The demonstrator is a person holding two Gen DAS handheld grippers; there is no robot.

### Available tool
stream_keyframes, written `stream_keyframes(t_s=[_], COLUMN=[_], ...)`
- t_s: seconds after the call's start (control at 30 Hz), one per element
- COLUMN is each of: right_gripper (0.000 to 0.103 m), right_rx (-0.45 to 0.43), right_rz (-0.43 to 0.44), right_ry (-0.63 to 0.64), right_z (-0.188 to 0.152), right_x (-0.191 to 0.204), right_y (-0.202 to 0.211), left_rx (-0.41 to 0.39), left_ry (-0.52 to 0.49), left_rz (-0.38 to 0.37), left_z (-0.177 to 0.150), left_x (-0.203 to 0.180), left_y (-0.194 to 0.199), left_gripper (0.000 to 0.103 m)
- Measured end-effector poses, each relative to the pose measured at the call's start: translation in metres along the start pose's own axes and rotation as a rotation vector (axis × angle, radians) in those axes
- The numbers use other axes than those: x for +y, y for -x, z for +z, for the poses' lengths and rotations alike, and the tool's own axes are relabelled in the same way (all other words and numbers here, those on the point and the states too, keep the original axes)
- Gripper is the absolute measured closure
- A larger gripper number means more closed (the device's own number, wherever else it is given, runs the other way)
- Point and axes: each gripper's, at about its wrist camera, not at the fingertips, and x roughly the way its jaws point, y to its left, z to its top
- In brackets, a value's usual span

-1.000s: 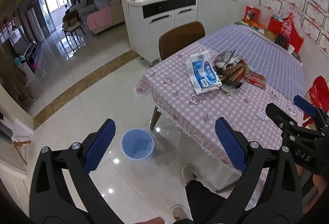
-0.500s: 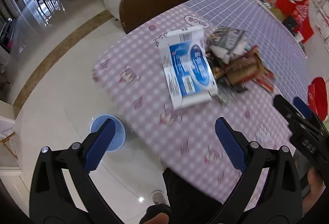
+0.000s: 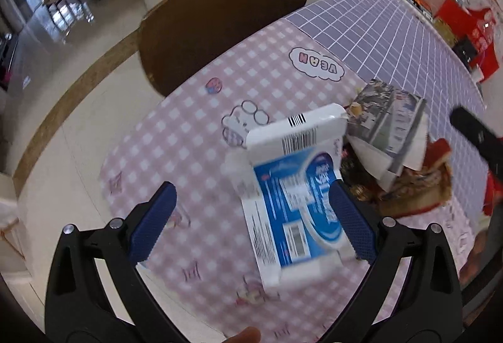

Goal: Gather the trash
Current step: 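Grasp the white-and-blue box with the left tool while the right tool grasps a folded paper wrapper, then carry the box and wrapper over the blue bin and open both tools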

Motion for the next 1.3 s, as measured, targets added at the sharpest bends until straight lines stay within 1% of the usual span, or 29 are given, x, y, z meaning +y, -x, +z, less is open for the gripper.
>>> stream_keyframes(t_s=[0.1,0.17,0.2,0.3,0.37,0.43,0.47,0.5,0.53,0.57,0.6,0.63,0.67,0.7,0.73,0.77,0.83,0.93,1.03,1.1,1.2,1.3], right_gripper=[0.004,0.004,0.004,0.004,0.004,0.004,0.004,0.005,0.005,0.005,0.007,0.018,0.027,0.040,0.047,0.051,0.069,0.083,0.093,0.098,0.100,0.100], right_rx=[0.041,0.066,0.091,0.118,0.134,0.155,0.161,0.160,0.160,0.161,0.162,0.161,0.160,0.165,0.171,0.172,0.177,0.171,0.144,0.121,0.068,0.034], right_rz=[-0.026,-0.036,-0.041,-0.049,-0.037,-0.017,-0.006,-0.007,-0.003,-0.001,0.004,0.006,0.004,0.009,0.017,0.021,0.035,0.060,0.080,0.099,0.117,0.148], right_ry=[-0.027,-0.038,-0.044,-0.061,-0.073,-0.095,-0.108,-0.109,-0.107,-0.107,-0.109,-0.112,-0.114,-0.119,-0.125,-0.127,-0.129,-0.129,-0.102,-0.086,-0.040,-0.008], right_z=[0.009,0.012,0.014,0.012,0.011,0.010,0.009,0.009,0.009,0.009,0.010,0.011,0.012,0.012,0.012,0.012,0.012,0.013,0.014,0.016,0.022,0.025], right_x=[-0.005,-0.008,-0.010,-0.013,-0.013,-0.015,-0.015,-0.015,-0.015,-0.014,-0.014,-0.013,-0.014,-0.015,-0.016,-0.016,-0.015,-0.011,0.000,0.008,0.027,0.046], right_y=[-0.032,-0.048,-0.059,-0.074,-0.082,-0.089,-0.091,-0.092,-0.094,-0.094,-0.094,-0.095,-0.094,-0.094,-0.094,-0.094,-0.092,-0.085,-0.073,-0.062,-0.039,-0.016], left_rx=[-0.004,-0.002,-0.001,0.018,0.026,0.029,0.033,0.037,0.039,0.046,0.049,0.053,0.050,0.032,0.016,0.010,-0.012,-0.049,-0.082,-0.107,-0.136,-0.163], left_ry=[-0.021,-0.018,-0.010,-0.006,-0.002,0.005,0.014,0.027,0.033,0.039,0.038,0.034,0.034,0.043,0.048,0.049,0.048,0.046,0.053,0.056,0.071,0.099], left_rz=[0.004,-0.009,-0.016,-0.044,-0.065,-0.089,-0.113,-0.141,-0.160,-0.172,-0.177,-0.181,-0.189,-0.199,-0.212,-0.219,-0.246,-0.292,-0.336,-0.353,-0.375,-0.395], left_z=[0.008,0.011,0.015,0.020,0.022,0.022,0.023,0.024,0.024,0.025,0.024,0.024,0.023,0.022,0.021,0.021,0.019,0.017,0.014,0.011,0.007,0.000], left_x=[0.000,0.004,0.006,0.010,0.011,0.013,0.014,0.015,0.014,0.014,0.014,0.014,0.014,0.014,0.015,0.016,0.016,0.017,0.018,0.018,0.025,0.041], left_y=[-0.018,-0.030,-0.039,-0.059,-0.068,-0.073,-0.075,-0.078,-0.080,-0.083,-0.085,-0.087,-0.086,-0.082,-0.078,-0.075,-0.063,-0.045,-0.024,-0.008,0.013,0.036], left_gripper=[0.008,0.008,0.008,0.008,0.009,0.019,0.021,0.029,0.039,0.042,0.055,0.066,0.070,0.076,0.081,0.082,0.088,0.094,0.101,0.102,0.102,0.102])
